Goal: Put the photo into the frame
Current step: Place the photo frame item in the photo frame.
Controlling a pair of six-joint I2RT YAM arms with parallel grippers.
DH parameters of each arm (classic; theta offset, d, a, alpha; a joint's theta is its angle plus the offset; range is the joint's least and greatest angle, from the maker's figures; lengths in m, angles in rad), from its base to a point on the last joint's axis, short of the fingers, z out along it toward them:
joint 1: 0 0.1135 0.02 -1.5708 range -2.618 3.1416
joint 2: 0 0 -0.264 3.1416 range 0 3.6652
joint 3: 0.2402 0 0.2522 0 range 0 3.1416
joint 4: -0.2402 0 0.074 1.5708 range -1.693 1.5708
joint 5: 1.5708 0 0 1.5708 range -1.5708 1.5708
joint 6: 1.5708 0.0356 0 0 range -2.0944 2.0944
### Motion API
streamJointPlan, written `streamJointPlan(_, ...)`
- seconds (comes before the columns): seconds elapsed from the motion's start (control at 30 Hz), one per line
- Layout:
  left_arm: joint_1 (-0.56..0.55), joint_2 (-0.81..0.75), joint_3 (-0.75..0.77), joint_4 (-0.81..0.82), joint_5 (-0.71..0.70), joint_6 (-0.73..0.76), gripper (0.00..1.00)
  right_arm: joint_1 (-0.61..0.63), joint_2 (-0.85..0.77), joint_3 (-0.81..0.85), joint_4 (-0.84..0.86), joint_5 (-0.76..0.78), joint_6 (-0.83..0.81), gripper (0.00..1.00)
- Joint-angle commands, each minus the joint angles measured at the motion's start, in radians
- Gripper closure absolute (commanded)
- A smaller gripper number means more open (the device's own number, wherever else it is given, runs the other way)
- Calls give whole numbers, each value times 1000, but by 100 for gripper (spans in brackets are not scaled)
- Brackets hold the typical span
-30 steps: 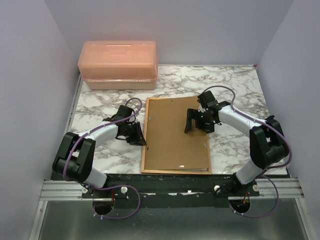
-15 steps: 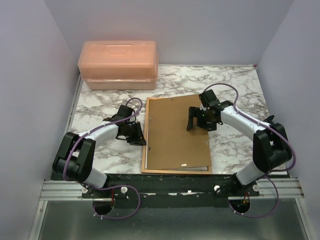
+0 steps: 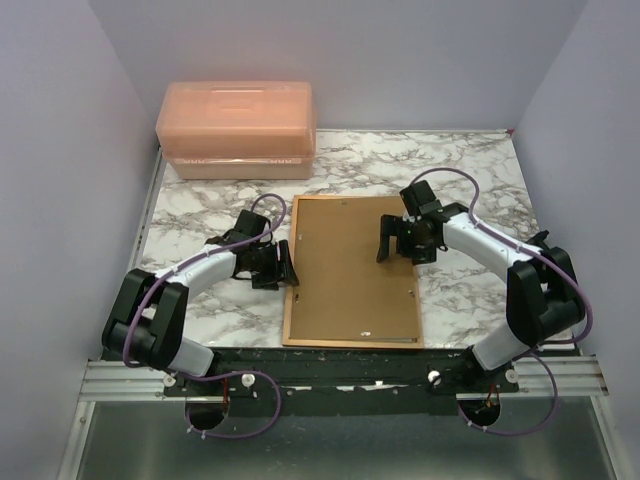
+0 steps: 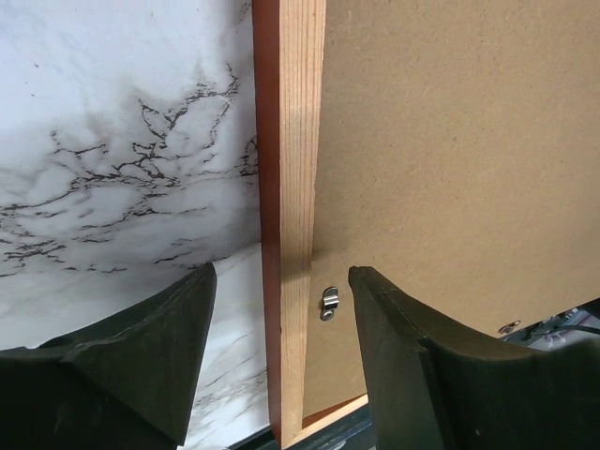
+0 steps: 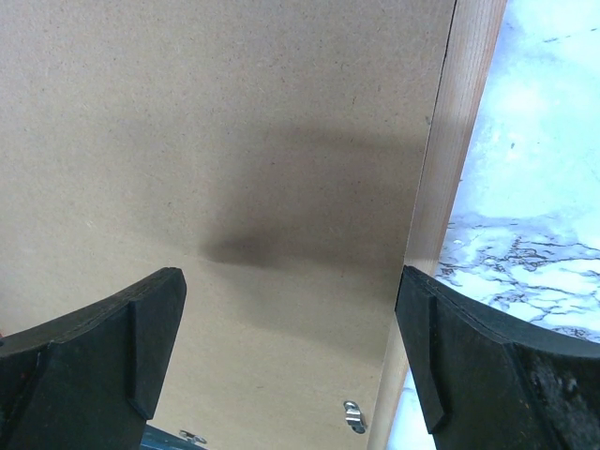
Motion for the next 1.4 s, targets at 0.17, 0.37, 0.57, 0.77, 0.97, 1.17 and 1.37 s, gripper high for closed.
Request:
streamJointPlan(0.17, -57, 74, 32, 20, -50, -12, 38, 34, 27, 15, -4, 10, 25, 0)
streamJointPlan(0.37, -101, 100, 72, -28, -117, -16, 38, 70, 61, 30, -47, 87, 25, 0)
streamJointPlan(0.57, -120, 100, 93, -67, -164, -16, 38, 110, 106, 60, -91, 187, 28, 0)
streamJointPlan(0.77, -124, 88, 96, -91, -189, -15, 36, 161, 135, 109, -158, 294, 43, 0)
streamJointPlan(0.97, -124, 80, 103, -107, -207, -15, 35, 188, 138, 145, -195, 355, 56, 0)
streamJointPlan(1.17, -123, 34, 92, -106, -218, -15, 33, 189, 73, 137, -165, 356, 60, 0)
streamJointPlan(1.37, -124, -41, 73, -113, -203, -13, 28, 137, -13, 78, -88, 244, 69, 0)
